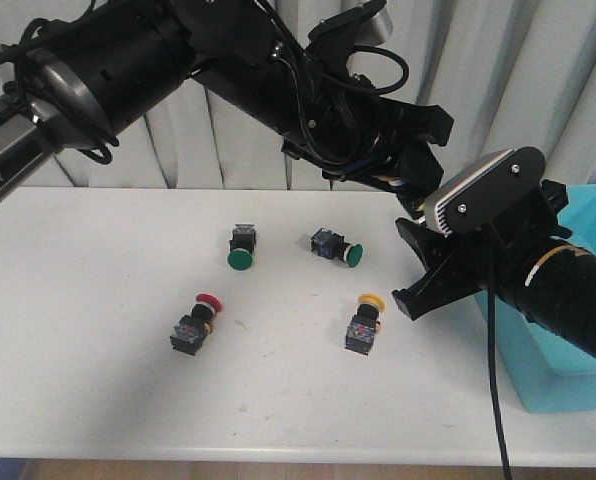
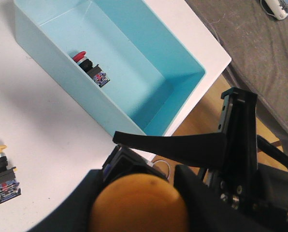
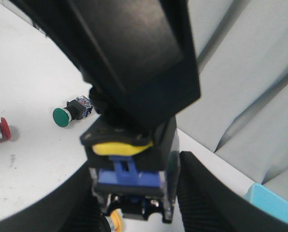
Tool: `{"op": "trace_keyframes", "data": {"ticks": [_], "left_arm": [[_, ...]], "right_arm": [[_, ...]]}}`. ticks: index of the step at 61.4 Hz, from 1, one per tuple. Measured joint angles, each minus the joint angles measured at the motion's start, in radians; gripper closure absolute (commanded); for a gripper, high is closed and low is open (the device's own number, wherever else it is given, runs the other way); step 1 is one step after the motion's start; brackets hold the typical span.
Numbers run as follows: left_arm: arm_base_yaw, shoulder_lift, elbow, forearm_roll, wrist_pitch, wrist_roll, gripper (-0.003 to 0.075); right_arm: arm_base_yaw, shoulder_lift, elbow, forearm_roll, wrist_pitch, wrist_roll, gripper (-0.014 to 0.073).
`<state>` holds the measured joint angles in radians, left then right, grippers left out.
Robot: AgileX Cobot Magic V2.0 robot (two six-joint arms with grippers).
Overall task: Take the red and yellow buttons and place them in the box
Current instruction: 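Lift the yellow button with the left gripper toward the right gripper, then take the yellow button with the right gripper and release the left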
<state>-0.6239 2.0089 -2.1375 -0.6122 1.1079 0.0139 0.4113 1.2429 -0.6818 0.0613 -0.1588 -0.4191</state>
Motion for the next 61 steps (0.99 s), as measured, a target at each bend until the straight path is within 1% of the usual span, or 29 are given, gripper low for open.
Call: {"op": "trace_keyframes", "data": {"ticks": [5, 10, 22, 30, 36, 61], "left_arm": [[0.000, 0.000, 0.000, 0.001, -0.001, 0.034, 0.0565], [-0.003, 0.000, 0.000, 0.018, -0.003, 0.088, 0.0482], [-0.021, -0.003, 0.000, 0.095, 0.005, 0.141, 0.0252], [-0.023, -0.004, 0.000, 0.114, 0.010, 0.149, 0.0155], [-0.027, -0.010, 0.000, 0.117, 0.010, 0.152, 0.0127], [-0.030, -0.102, 0.000, 0.123, 0.017, 0.153, 0.0127]], "right_arm": [[0.000, 0.000, 0.000, 0.000, 0.000, 0.000, 0.0601], [0.000, 0.000, 0.000, 0.000, 0.001, 0.000, 0.0601], [0.003, 0.004, 0.003, 0.000, 0.007, 0.004, 0.0601], [0.003, 0.004, 0.003, 0.001, 0.008, 0.008, 0.0601], [0.003, 0.004, 0.003, 0.001, 0.009, 0.008, 0.0601], [0.002, 0.004, 0.003, 0.011, 0.000, 0.010, 0.0598]]}}
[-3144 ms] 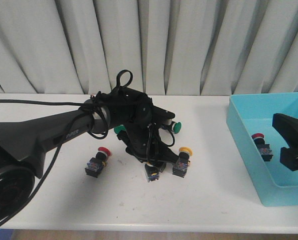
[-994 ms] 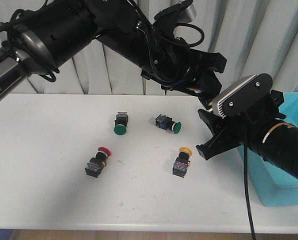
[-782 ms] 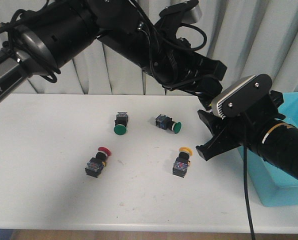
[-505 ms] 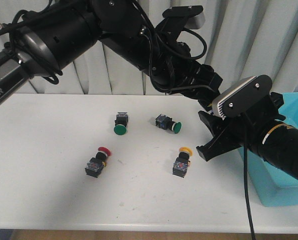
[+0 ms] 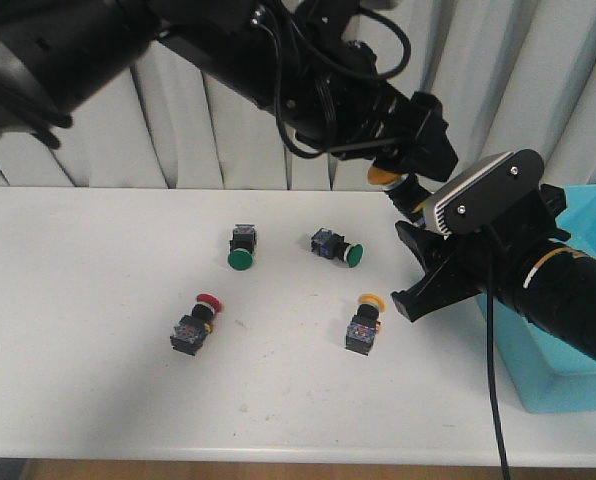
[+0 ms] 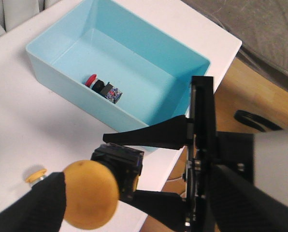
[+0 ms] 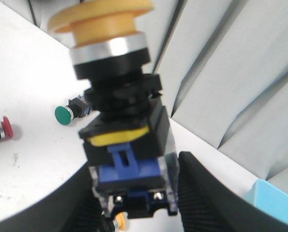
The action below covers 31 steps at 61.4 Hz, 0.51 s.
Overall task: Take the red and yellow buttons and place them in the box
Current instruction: 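Take the yellow button with the right gripper and release the left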
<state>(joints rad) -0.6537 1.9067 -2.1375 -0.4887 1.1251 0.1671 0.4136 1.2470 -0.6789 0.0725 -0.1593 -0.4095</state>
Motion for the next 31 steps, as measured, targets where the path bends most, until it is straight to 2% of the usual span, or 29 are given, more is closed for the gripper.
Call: {"op": "trace_keyframes", "data": {"ticks": [9, 31], "left_arm": [[0.000, -0.033, 0.000, 0.077, 0.016, 0.003, 0.0127], [0.000, -0.101, 0.000, 0.345, 0.054, -0.011, 0.0127]], "right_arm": [[-0.046, 0.000, 0.000, 0.044, -0.010, 0.000, 0.0598], [-0.348, 0.003, 0.000, 0.171, -0.041, 0.001, 0.0596]]}}
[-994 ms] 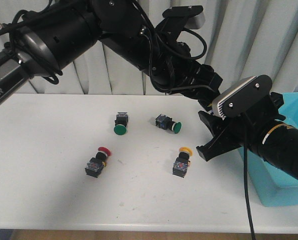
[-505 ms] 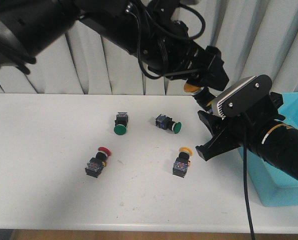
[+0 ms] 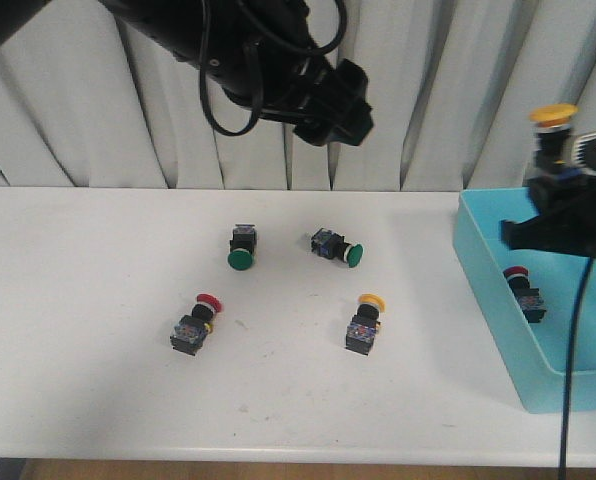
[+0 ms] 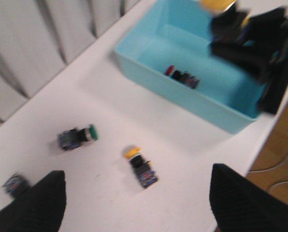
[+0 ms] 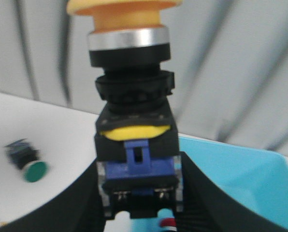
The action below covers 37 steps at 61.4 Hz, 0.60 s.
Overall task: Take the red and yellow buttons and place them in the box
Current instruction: 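Take the yellow button with the right gripper and release the left, then lower the yellow button into the blue box beside the red one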
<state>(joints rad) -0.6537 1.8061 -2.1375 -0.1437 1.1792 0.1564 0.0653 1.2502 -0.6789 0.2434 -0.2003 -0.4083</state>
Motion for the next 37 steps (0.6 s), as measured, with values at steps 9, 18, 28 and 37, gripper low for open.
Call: {"op": "trace_keyframes", "data": {"ticks": [9, 18, 28, 37], "left_arm": [[0.000, -0.003, 0.000, 0.102, 0.024, -0.012, 0.0127], [0.000, -0.003, 0.000, 0.150, 0.034, -0.017, 0.0127], [0.000, -0.003, 0.000, 0.172, 0.040, -0.021, 0.0127], [0.000, -0.003, 0.000, 0.175, 0.045, -0.022, 0.0127]], "right_arm": [[-0.101, 0.049, 0.000, 0.005, -0.005, 0.001, 0.0594], [-0.168, 0.150, 0.000, 0.009, -0.018, 0.017, 0.0594], [-0.220, 0.277, -0.006, 0.011, -0.054, 0.056, 0.0594], [-0.244, 0.401, -0.074, 0.012, -0.004, 0.091, 0.0594]]}}
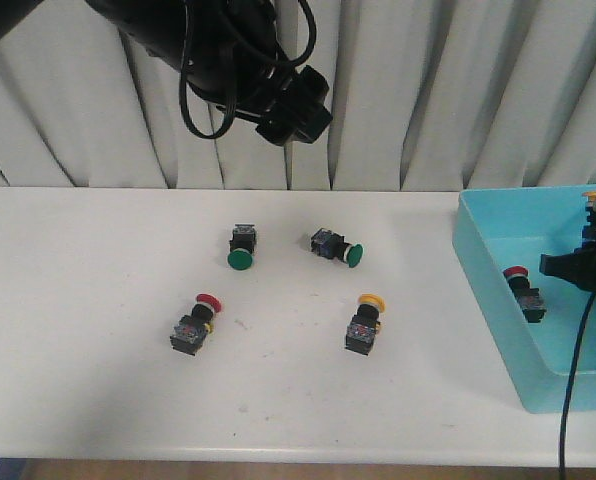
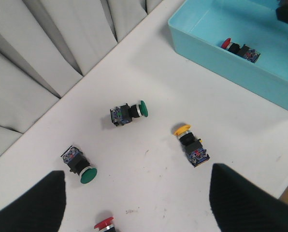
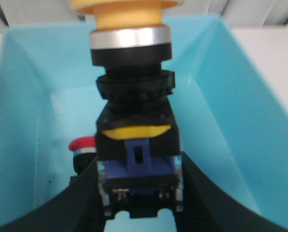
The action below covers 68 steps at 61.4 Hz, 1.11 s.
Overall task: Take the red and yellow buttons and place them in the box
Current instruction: 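Lower the yellow button into the blue box beside the red one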
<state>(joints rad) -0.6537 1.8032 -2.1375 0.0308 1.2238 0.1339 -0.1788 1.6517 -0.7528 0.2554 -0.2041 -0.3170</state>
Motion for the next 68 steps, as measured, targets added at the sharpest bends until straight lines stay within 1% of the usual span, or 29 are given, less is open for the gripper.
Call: {"op": "trace_keyframes", "data": {"ticks": [13, 22, 31, 43, 47, 56, 68], "left_arm": [[0.000, 0.000, 0.000, 0.005, 0.013, -0.001, 0.0127], [0.000, 0.000, 0.000, 0.019, 0.023, -0.013, 0.0127], [0.000, 0.000, 0.000, 0.021, 0.024, -0.016, 0.0127], [0.000, 0.000, 0.000, 0.023, 0.025, -0.018, 0.0127], [0.000, 0.000, 0.000, 0.023, 0.025, -0.018, 0.0128], [0.000, 0.000, 0.000, 0.023, 0.025, -0.018, 0.0134], [0.000, 0.000, 0.000, 0.023, 0.025, -0.019, 0.0134]], "right_arm": [[-0.003, 0.159, -0.170, 0.000, 0.214, 0.018, 0.0589], [-0.003, 0.241, -0.269, -0.001, 0.332, 0.028, 0.0576], [-0.008, 0.301, -0.338, -0.001, 0.415, 0.045, 0.0554], [-0.053, 0.334, -0.375, -0.001, 0.483, 0.092, 0.0501], [-0.072, 0.336, -0.378, -0.001, 0.495, 0.097, 0.0477], [-0.086, 0.349, -0.379, -0.011, 0.549, 0.090, 0.0389], [-0.085, 0.354, -0.378, -0.012, 0.565, 0.079, 0.0227]]}}
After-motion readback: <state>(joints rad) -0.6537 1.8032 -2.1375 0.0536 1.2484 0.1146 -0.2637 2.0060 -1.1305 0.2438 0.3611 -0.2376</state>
